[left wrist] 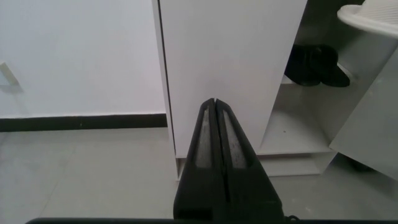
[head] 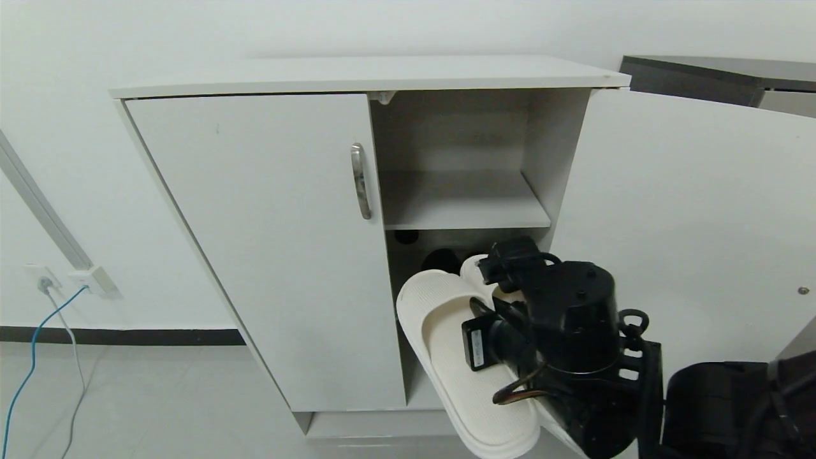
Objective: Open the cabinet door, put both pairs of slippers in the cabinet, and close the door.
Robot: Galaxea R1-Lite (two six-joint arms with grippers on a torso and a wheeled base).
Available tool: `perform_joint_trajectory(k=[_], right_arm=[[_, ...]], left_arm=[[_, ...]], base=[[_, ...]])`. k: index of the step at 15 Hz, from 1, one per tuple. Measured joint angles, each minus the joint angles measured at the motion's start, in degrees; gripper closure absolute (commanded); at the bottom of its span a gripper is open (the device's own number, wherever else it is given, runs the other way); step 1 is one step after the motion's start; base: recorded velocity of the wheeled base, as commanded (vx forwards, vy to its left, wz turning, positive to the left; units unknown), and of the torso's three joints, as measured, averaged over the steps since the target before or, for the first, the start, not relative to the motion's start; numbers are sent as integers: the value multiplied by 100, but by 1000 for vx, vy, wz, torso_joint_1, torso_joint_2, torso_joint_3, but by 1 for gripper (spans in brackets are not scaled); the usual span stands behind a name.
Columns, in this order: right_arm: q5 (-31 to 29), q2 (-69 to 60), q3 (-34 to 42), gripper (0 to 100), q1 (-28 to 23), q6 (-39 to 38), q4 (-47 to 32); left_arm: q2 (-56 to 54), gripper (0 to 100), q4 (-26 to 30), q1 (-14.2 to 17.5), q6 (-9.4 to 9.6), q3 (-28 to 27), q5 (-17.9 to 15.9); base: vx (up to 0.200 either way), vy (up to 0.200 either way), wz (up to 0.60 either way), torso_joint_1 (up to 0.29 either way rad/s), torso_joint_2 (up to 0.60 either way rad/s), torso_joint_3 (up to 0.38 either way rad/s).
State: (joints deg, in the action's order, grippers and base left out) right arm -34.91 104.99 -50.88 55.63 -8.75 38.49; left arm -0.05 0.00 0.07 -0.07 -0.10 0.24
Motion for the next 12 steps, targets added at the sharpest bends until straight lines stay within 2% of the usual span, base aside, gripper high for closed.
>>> perform_joint_trajectory(k=[2,6,12], right_arm=[[-567,185,-551,100,115,-206,-619],[-1200,416,-1436,100,160,-279,-1182],[-1296,510,-2216,100,-72,-104,-1441]], left_arm=[[0,100,0,0,5,0,0],[0,100,0,0,7,0,-2],[0,100,0,0,7,0,0]], base=[[0,0,0,0,0,0],[0,0,0,0,0,0],[0,0,0,0,0,0]])
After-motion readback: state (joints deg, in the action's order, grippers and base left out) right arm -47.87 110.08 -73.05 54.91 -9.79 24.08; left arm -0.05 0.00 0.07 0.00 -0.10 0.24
